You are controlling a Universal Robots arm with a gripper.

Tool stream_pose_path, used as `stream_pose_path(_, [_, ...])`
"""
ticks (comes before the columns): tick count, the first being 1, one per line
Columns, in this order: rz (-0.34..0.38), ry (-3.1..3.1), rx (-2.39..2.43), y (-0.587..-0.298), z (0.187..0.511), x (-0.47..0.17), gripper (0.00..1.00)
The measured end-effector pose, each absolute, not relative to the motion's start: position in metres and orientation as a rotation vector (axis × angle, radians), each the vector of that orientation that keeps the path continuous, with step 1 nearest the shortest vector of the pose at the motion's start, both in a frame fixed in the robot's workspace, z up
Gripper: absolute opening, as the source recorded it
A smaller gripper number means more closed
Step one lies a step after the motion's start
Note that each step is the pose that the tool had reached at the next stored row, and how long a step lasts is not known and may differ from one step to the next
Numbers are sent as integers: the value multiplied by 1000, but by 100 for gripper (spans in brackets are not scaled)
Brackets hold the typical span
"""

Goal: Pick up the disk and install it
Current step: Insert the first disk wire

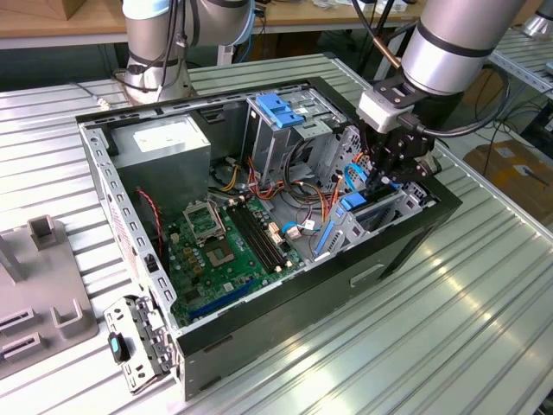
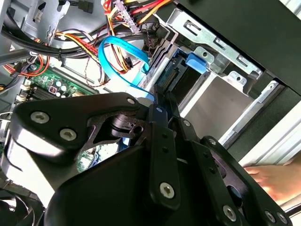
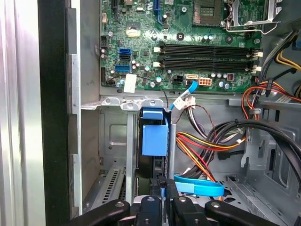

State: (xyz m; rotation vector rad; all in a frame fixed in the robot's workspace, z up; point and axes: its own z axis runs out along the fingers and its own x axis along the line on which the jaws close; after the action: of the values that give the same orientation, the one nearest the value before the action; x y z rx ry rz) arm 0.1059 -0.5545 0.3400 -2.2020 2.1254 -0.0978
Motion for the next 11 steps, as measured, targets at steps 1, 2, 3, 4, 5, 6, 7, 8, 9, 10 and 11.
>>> stream_pose_path(1, [-97,2125,-2202,-555,340,106,18])
stream_pose_path(2, [-97,2125,-2202,-555,340,106,24])
stream_pose_path(3, [-97,2125,-2202,-555,340,106,29])
stream_pose_path(4, [-98,2125,-2202,-555,340,106,35])
stream_pose_path(5, [-98,2125,-2202,-555,340,106,42])
stream_pose_path(6, [-98,2125,-2202,-555,340,106,48])
stream_pose_path(7, [-98,2125,-2202,-555,340,106,48])
stream_pose_path(8, [-98,2125,-2202,-555,340,106,48])
stream_pose_path(9, [-98,2125,-2202,-555,340,106,48])
stream_pose_path(10, [-98,2125,-2202,-555,340,106,48])
stream_pose_path(11, [-98,2125,-2202,-555,341,106,48])
